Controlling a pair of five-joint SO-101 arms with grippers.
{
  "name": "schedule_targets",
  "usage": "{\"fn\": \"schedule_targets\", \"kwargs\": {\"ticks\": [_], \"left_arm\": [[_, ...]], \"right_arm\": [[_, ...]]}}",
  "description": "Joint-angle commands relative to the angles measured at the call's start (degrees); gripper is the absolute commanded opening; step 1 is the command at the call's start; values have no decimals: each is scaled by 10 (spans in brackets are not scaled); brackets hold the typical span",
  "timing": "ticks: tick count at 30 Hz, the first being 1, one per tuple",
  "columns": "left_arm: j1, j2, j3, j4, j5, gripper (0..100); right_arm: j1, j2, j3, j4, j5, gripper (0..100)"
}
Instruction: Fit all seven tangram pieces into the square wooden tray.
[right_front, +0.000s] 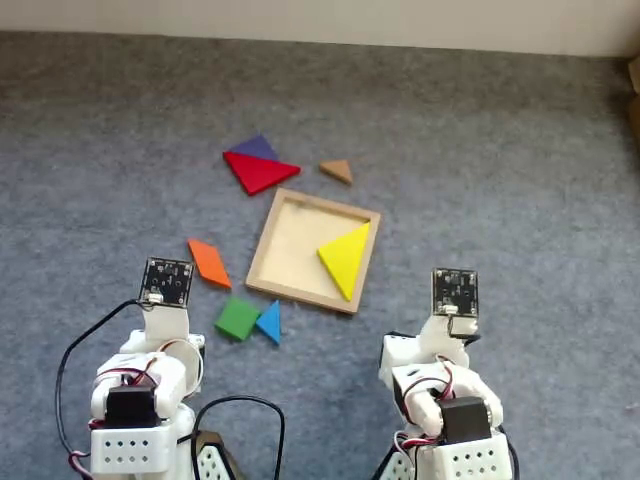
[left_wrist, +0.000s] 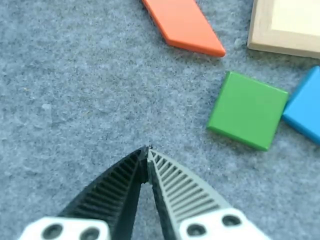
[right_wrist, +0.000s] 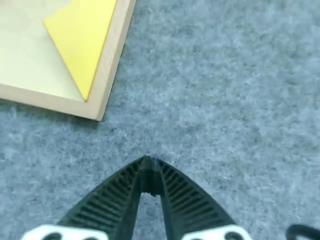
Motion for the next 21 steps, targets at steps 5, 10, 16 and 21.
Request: {"fn": "schedule_targets", "kwargs": {"ticks": [5, 10, 16, 21], "left_arm": [[-3, -4, 11, 3, 3, 5], [-2, -4, 11, 3, 4, 5], [-7, -4, 5, 6, 1, 5], [-46, -4, -70, 2, -50, 5]], "right_arm": [[10, -10, 67, -13, 4, 5], [10, -10, 67, -13, 4, 5], [10, -10, 67, -13, 4, 5], [10, -10, 67, -13, 4, 5]]}}
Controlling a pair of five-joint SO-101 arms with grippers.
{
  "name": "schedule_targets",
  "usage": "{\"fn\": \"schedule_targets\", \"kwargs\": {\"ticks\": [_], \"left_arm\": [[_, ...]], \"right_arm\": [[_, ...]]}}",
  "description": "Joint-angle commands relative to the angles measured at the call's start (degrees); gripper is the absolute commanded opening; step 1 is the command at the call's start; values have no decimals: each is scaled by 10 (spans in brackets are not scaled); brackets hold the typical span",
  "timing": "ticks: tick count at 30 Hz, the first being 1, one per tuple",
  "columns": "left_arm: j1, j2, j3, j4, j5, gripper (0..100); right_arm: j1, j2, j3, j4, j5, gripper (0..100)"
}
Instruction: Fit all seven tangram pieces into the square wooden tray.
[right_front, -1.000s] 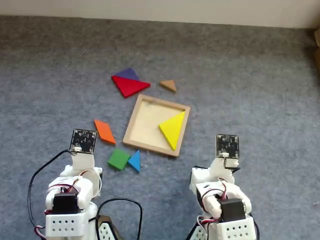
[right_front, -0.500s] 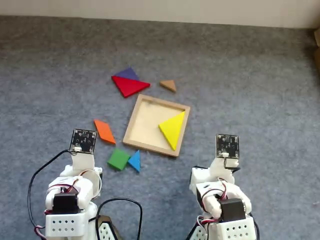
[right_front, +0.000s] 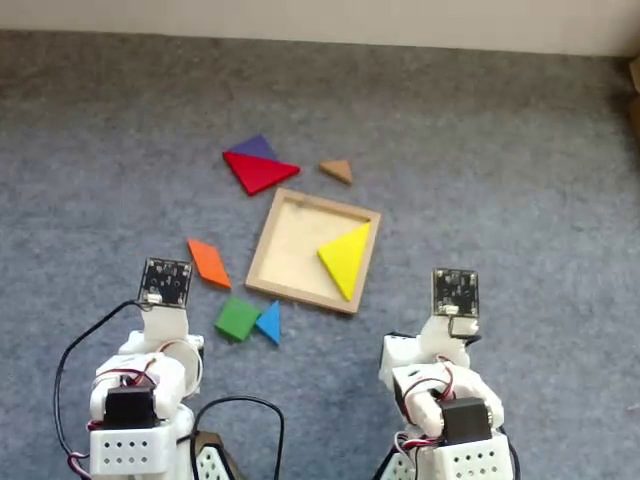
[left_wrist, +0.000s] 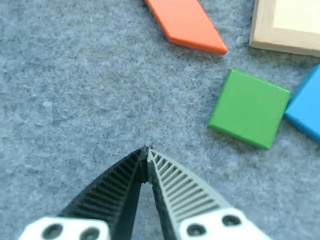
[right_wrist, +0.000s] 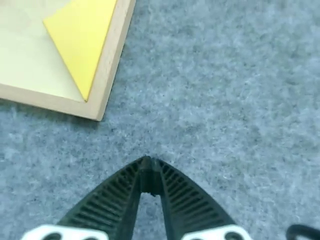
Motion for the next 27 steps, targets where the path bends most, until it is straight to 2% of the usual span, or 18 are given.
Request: {"fn": "schedule_targets", "kwargs": {"ticks": [1, 4, 5, 12, 17, 22, 27], "left_arm": [[-38, -4, -95, -2, -89, 5], [-52, -4, -172, -33, -254, 5], [-51, -4, -189, -52, -286, 5], [-48, 70, -274, -114, -251, 62], [-28, 247, -378, -115, -252, 69], [8, 443, -498, -116, -251, 189], [29, 635, -618, -147, -251, 204]], "right_arm": [[10, -10, 67, -13, 4, 5], [10, -10, 67, -13, 4, 5], [10, -10, 67, -13, 4, 5], [10, -10, 67, -13, 4, 5], [10, -10, 67, -13, 4, 5], [10, -10, 67, -13, 4, 5], [10, -10, 67, -13, 4, 5]]}}
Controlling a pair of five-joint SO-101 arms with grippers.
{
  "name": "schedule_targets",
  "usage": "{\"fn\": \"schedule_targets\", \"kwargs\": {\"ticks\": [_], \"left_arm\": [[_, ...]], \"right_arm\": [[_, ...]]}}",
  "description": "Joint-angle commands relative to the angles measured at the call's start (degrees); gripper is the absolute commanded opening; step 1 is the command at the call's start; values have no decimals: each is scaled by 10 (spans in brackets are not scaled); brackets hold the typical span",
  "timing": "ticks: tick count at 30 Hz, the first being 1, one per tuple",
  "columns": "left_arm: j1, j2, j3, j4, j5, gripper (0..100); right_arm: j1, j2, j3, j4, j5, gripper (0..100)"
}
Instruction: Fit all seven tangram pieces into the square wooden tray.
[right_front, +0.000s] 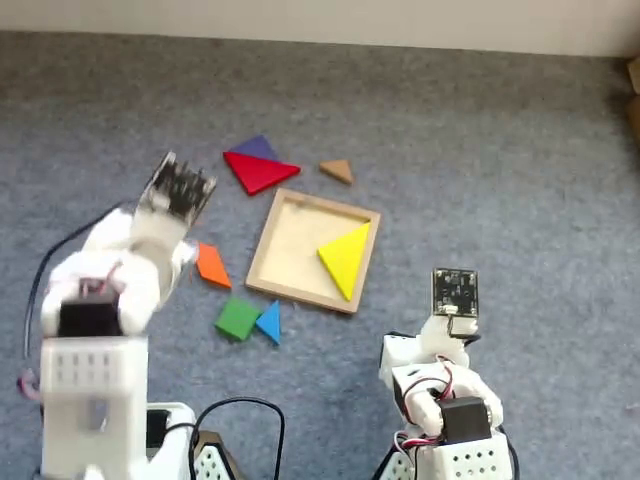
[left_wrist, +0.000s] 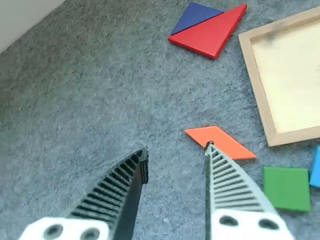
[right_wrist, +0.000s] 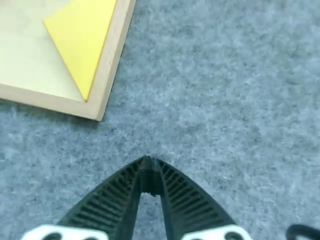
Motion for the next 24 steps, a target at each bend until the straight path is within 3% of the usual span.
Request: {"fn": "schedule_targets", "kwargs": {"ticks": [1, 6, 10, 16, 24], "left_arm": [[27, 182, -131, -45, 4, 204], [46, 351, -233, -82, 16, 204], [66, 465, -312, -131, 115, 204], [91, 638, -432, -214, 207, 204], [108, 864, -636, -245, 253, 204]], "right_arm": [[10, -10, 67, -13, 4, 5], [10, -10, 67, -13, 4, 5], [10, -10, 67, -13, 4, 5], [10, -10, 67, -13, 4, 5], [10, -10, 67, -13, 4, 5]]}}
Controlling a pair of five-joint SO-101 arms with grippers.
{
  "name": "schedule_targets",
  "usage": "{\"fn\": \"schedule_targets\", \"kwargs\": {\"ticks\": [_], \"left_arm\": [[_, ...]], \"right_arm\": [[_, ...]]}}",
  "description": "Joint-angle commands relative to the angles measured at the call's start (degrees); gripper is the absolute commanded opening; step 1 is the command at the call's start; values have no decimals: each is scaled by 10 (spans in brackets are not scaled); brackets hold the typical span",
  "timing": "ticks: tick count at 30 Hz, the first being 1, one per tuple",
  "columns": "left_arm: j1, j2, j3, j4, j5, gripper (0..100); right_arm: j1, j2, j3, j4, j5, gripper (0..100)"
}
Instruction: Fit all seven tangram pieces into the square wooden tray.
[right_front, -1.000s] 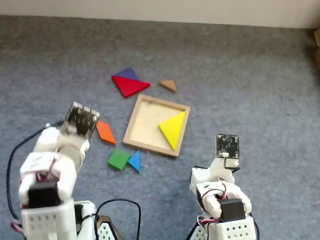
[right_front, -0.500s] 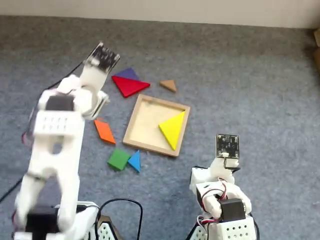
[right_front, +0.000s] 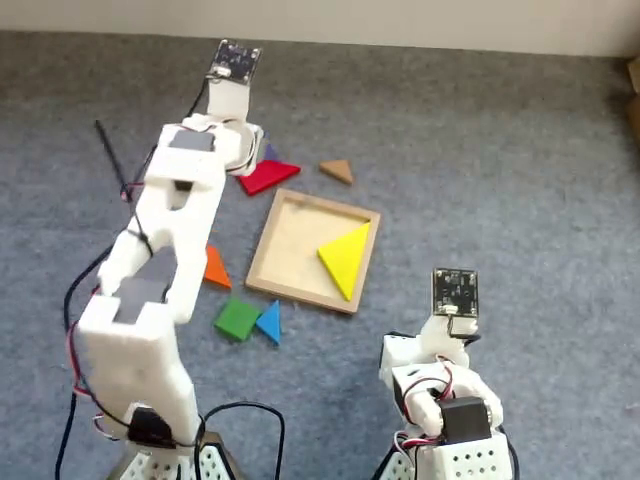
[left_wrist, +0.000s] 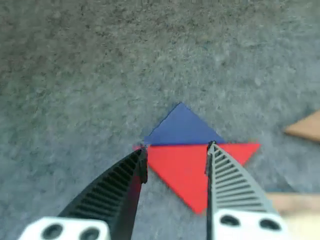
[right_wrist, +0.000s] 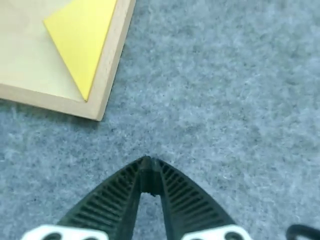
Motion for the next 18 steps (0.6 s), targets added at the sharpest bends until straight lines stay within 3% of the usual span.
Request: {"fn": "schedule_targets", "kwargs": {"ticks": [1, 11, 14, 18], "left_arm": [[21, 104, -147, -12, 11, 204], [30, 321, -411, 3, 10, 200], [32, 361, -468, 71, 4, 200], [30, 394, -536, 209, -67, 200]], "right_arm": [[10, -10, 67, -13, 4, 5], [10, -10, 67, -13, 4, 5], [10, -10, 67, -13, 4, 5], [10, -10, 67, -13, 4, 5]]}}
